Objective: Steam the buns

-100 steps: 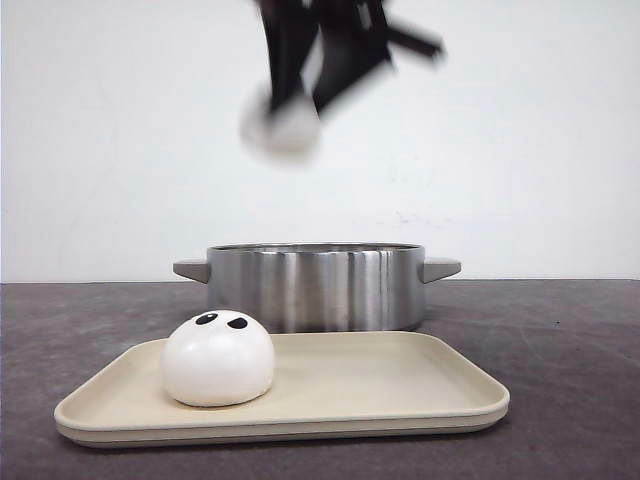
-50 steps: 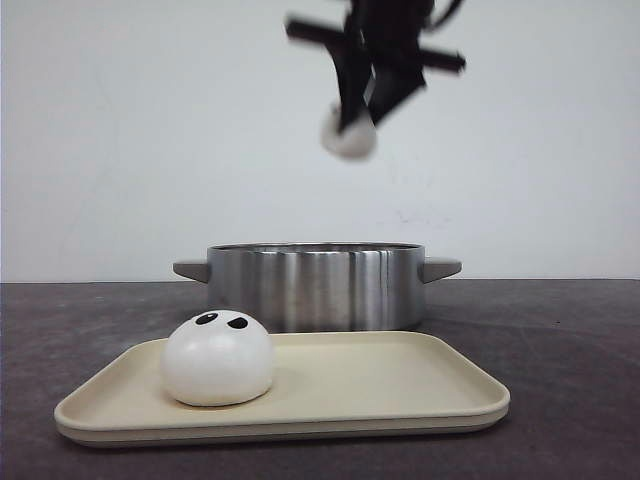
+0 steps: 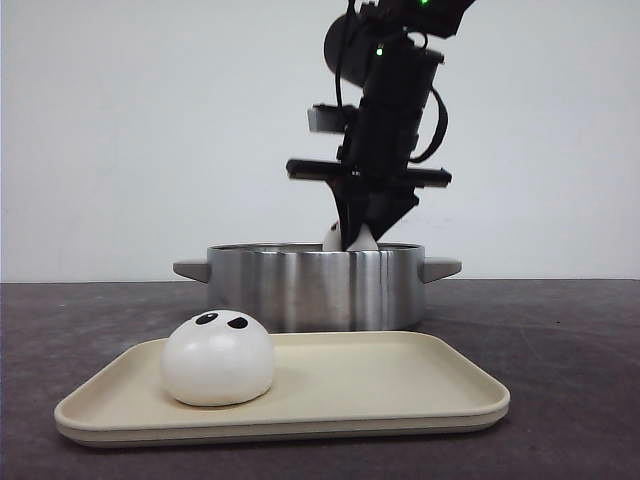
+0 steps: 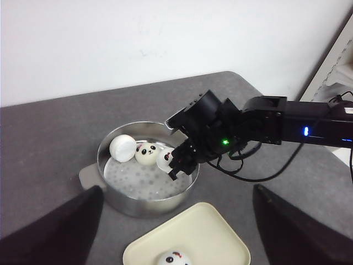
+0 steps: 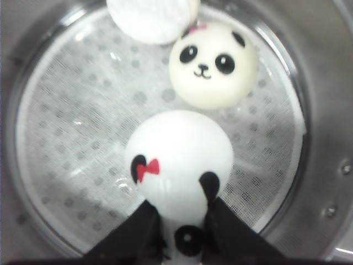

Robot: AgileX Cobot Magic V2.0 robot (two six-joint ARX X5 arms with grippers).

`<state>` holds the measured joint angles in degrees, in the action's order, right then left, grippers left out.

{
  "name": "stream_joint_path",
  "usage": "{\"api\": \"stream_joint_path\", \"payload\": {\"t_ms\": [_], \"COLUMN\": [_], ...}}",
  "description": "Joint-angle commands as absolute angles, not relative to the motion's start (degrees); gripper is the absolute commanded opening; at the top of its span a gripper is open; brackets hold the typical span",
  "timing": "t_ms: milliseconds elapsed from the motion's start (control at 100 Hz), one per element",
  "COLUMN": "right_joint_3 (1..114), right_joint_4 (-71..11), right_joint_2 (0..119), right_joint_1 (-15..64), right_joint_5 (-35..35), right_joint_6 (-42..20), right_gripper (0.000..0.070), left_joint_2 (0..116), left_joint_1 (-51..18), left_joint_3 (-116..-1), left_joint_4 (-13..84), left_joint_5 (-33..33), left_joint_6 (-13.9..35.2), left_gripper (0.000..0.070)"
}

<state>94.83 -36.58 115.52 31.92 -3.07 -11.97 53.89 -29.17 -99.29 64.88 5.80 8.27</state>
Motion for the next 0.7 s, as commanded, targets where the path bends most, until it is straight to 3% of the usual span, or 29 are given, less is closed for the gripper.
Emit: {"api": "stream_joint_path", "payload": {"t_ms": [0, 50, 180, 250, 430, 690], "right_joint_3": [95.7, 95.7, 95.7, 95.7, 95.7, 99.4], "right_joint_4": [-36.0, -36.1, -35.9, -36.2, -38.2, -44.0], "right_joint_2": [117.4, 117.6, 117.6, 117.6, 117.5, 117.2], "right_joint_1": [32.4, 32.4, 32.4, 32.4, 32.4, 32.4], "right_joint_5": [-3.3, -3.3, -3.5, -3.5, -4.7, -4.6], "right_joint_6": [-11.6, -11.6, -11.6, -11.6, -11.5, -11.5], "right_gripper": [0.0015, 0.0052, 0.029, 0.0345, 0.0386, 0.0392], "left_joint_2": [54.3, 54.3, 54.3, 54.3, 54.3, 55.1], "left_joint_1": [-29.6, -29.6, -29.6, -29.6, -29.6, -29.6], "left_joint_3": [-100.6, -100.6, -100.6, -100.6, -100.6, -100.5], "left_joint_4": [65.1, 65.6, 65.9, 65.9, 65.9, 66.7], "left_joint_5": [5.5, 5.5, 5.3, 5.3, 5.3, 5.3], "left_joint_6": [7.6, 7.5, 7.5, 7.5, 7.5, 6.9], "left_gripper": [0.0499, 0.0499, 0.0499, 0.0499, 0.0499, 0.0499]}}
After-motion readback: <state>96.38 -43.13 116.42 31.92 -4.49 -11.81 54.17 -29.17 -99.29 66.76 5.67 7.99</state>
